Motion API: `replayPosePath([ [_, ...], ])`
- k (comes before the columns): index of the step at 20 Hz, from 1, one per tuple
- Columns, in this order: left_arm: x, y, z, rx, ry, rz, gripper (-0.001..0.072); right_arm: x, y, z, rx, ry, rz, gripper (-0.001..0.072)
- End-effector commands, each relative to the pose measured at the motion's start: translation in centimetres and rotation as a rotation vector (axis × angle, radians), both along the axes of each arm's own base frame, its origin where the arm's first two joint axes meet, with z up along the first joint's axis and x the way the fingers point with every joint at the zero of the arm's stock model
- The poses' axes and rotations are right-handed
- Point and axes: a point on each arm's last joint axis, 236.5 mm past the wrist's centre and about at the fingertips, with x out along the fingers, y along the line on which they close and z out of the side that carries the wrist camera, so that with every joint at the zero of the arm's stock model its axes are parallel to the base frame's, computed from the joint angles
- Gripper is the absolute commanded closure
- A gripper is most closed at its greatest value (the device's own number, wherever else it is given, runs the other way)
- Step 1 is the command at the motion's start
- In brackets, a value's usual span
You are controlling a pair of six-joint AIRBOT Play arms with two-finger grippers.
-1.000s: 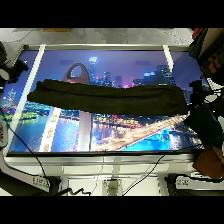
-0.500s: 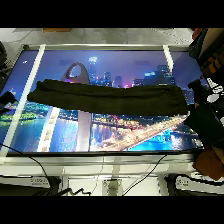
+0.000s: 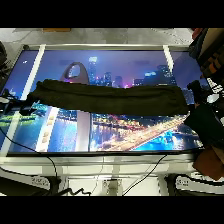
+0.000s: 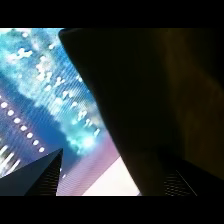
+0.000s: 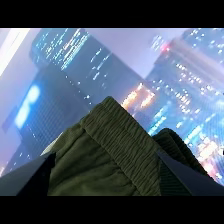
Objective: Fold the clothes and pants, and hang the long-sleeved shirts on hangers.
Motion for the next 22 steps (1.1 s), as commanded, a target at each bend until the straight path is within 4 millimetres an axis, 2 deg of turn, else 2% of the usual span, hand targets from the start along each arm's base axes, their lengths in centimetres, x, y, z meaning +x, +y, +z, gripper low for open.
replayPosePath([
  [1,3.5,0.7,-0.6,0.086,-0.111,0.094,0.0016,0.0,0.0,0.1,-0.003,0.0,0.002,0.0019],
  [5,5.3,1.3,-1.1,0.117,-0.171,0.177,0.0022,0.0,0.0,0.1,-0.003,0.0,0.002,0.0019],
  [7,5.4,1.4,-1.2,0.122,-0.173,0.18,0.007,0.0,0.0,0.1,-0.003,0.0,0.002,0.0019],
  [12,5.2,1.2,-1.3,0.15,-0.161,0.144,0.0076,0.0,0.0,0.0,-0.002,0.0,0.001,0.002],
  [13,5.1,1.1,-1.4,0.149,-0.156,0.138,0.0114,0.0,0.0,0.0,0.0,0.0,0.001,0.002],
  [14,5.0,0.9,-1.5,0.14,-0.147,0.133,0.0249,0.0,0.0,0.0,0.0,0.0,0.001,0.002],
  [15,4.8,1.1,-1.6,0.135,-0.141,0.137,0.0345,0.0,0.0,0.0,0.0,0.0,0.001,0.0019],
  [19,4.0,1.5,-1.8,0.101,-0.114,0.147,0.0683,0.0,0.0,0.0,0.0,0.001,0.002,0.002],
  [22,3.9,1.4,-0.6,0.102,-0.121,0.135,0.0685,0.0,0.0,0.0,0.001,0.002,0.002,0.002],
])
